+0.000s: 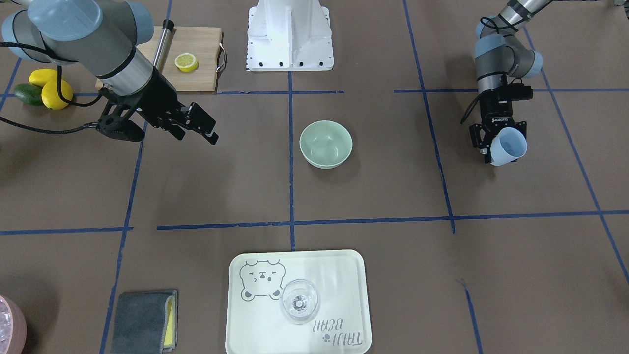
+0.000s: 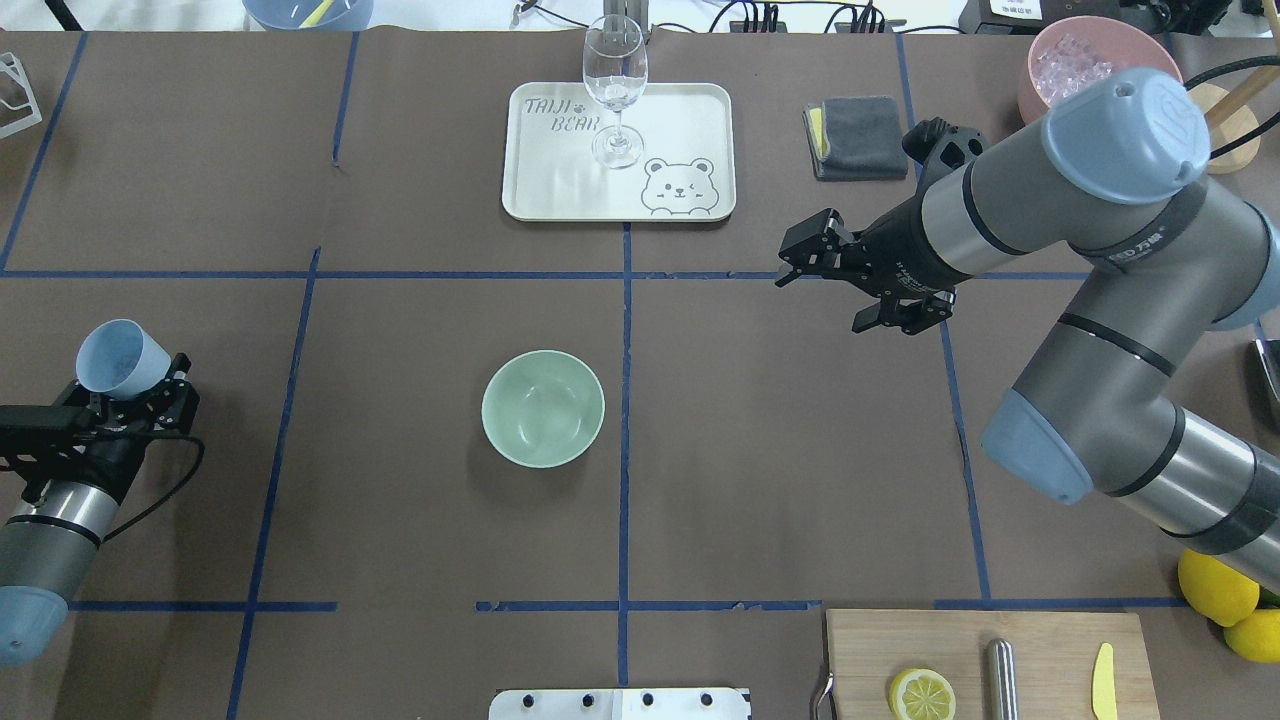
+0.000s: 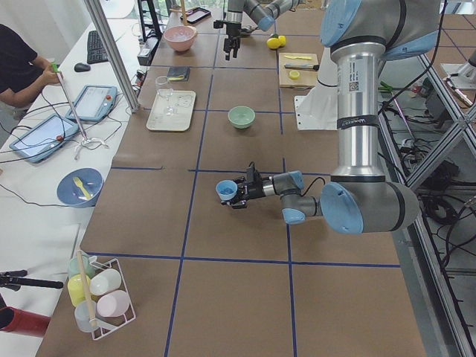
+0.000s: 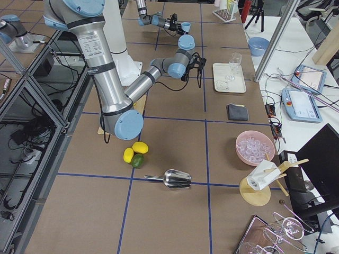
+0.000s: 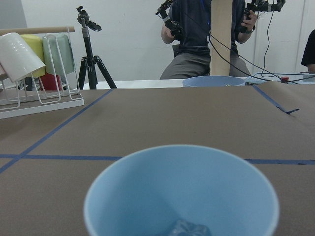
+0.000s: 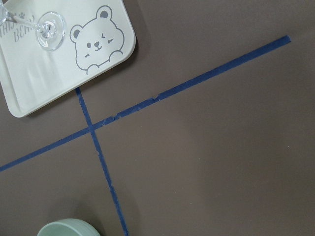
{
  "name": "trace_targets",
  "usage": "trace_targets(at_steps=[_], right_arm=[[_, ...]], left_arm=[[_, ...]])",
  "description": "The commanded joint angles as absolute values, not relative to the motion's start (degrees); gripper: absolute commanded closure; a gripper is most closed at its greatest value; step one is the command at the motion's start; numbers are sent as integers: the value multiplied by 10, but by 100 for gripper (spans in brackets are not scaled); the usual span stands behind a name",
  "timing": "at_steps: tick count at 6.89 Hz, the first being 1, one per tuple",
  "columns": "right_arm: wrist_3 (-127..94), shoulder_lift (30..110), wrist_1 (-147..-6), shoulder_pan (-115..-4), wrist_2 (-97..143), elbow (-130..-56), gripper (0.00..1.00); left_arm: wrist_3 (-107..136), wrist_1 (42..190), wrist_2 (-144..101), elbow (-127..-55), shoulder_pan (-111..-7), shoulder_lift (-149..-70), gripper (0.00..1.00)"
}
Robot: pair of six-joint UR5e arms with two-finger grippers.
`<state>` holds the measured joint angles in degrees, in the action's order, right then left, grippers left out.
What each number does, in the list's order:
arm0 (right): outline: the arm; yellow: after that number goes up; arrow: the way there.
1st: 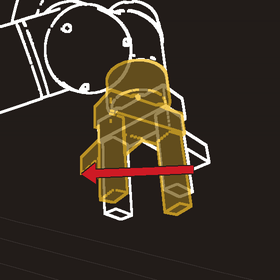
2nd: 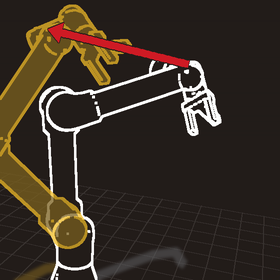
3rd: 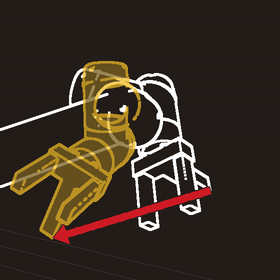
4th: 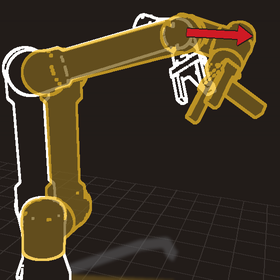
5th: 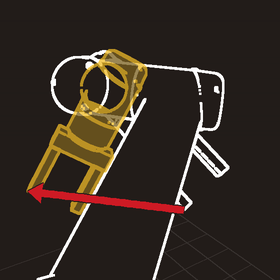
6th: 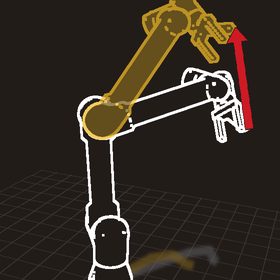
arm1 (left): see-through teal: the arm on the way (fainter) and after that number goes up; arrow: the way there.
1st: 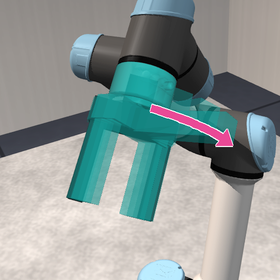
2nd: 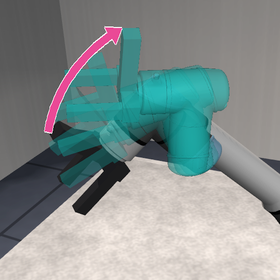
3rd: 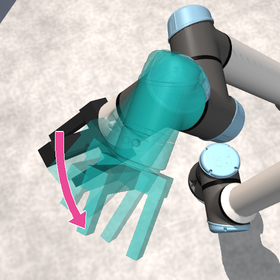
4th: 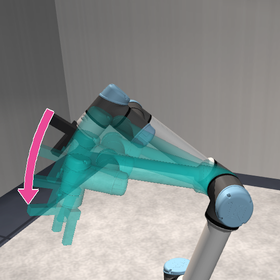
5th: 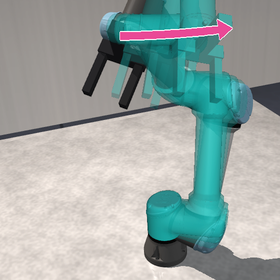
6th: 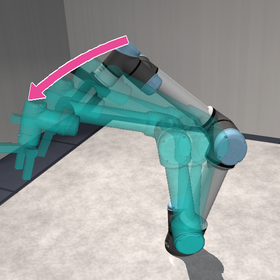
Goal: Pour ice into bowl
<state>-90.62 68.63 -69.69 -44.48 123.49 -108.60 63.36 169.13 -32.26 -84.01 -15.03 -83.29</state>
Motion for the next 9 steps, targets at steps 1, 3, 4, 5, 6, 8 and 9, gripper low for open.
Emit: trace_targets(at_steps=[1, 3, 4, 5, 6, 8, 9], right_arm=[[-906, 695, -697, -448, 1235, -1095, 0], [-906, 717, -697, -455, 1235, -1113, 0], [-905, 730, -697, -457, 1235, -1122, 0], [-905, 732, -697, -457, 1235, -1121, 0], [-905, 739, -697, -458, 1235, -1122, 0], [-905, 752, -697, -482, 1236, -1134, 0], [-905, 755, -697, -484, 1236, -1135, 0]], left_arm=[[532, 1732, -333, -875, -150, -884, 100], [447, 1717, -318, -902, -147, -913, 100], [400, 1705, -292, -890, -139, -935, 100], [301, 1673, -257, -924, -131, -966, 100], [276, 1667, -253, -936, -99, -971, 100], [274, 1658, -256, -934, -56, -1027, 100], [262, 1607, -251, -928, -47, -1063, 100]])
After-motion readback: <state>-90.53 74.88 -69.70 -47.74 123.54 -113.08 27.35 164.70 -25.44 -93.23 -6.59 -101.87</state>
